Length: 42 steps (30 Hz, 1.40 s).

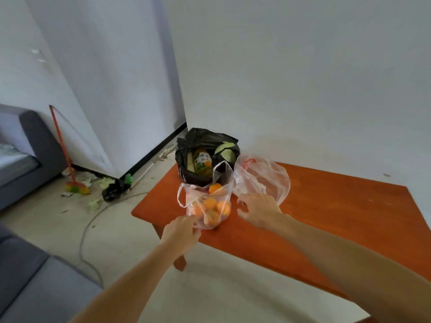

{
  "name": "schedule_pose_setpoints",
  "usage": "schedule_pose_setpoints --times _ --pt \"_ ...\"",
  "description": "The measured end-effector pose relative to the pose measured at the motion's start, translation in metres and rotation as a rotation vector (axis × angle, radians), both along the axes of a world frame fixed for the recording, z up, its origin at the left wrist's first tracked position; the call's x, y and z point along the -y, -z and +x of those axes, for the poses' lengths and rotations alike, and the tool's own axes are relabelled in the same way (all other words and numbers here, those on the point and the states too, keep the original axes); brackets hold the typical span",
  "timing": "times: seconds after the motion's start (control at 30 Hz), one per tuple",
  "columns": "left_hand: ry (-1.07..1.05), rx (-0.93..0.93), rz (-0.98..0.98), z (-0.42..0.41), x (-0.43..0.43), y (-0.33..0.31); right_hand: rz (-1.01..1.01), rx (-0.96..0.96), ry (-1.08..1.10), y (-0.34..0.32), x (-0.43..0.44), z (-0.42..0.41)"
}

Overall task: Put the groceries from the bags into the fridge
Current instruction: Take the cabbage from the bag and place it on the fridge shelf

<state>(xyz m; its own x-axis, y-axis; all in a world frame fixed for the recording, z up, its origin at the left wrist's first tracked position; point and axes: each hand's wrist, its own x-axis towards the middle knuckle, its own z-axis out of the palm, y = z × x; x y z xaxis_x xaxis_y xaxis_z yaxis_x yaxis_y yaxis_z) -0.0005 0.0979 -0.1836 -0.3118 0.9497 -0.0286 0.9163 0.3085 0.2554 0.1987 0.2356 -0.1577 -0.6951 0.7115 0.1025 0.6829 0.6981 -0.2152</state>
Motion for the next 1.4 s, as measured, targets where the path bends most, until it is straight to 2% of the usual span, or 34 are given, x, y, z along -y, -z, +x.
schedule_pose_setpoints --times 0.27,0.43,0.67,0.73,0.87,0.93,1.1,1.23,1.33,1.4 --pt "0.050 0.035 0.076 -0.082 -0.084 0.011 -0.009 0.069 0.047 0.009 -0.061 -0.072" --pt "0.076 0.075 0.140 -0.110 -0.128 0.028 -0.103 0.074 0.049 0.025 -0.107 -0.111" --pt "0.101 0.095 0.056 -0.140 -0.190 0.062 -0.156 0.022 0.013 0.064 -0.172 -0.167" --pt "0.120 0.096 0.013 -0.147 -0.205 0.072 -0.147 0.057 -0.008 0.087 -0.188 -0.180" --pt "0.118 0.119 -0.011 -0.163 -0.231 0.086 -0.244 0.113 -0.027 0.115 -0.208 -0.201" --pt "0.106 0.131 0.002 -0.173 -0.244 0.088 -0.288 0.051 -0.026 0.115 -0.212 -0.212" --pt "0.083 0.185 0.076 -0.202 -0.287 0.077 -0.396 -0.196 0.165 0.113 -0.236 -0.240" --pt "0.174 0.240 0.105 -0.223 -0.325 0.072 -0.327 -0.328 0.377 0.107 -0.271 -0.259" --pt "0.269 0.261 0.089 -0.233 -0.353 0.073 -0.280 -0.309 0.511 0.098 -0.304 -0.268" --pt "0.328 0.268 0.050 -0.237 -0.372 0.078 -0.251 -0.172 0.596 0.094 -0.330 -0.270"
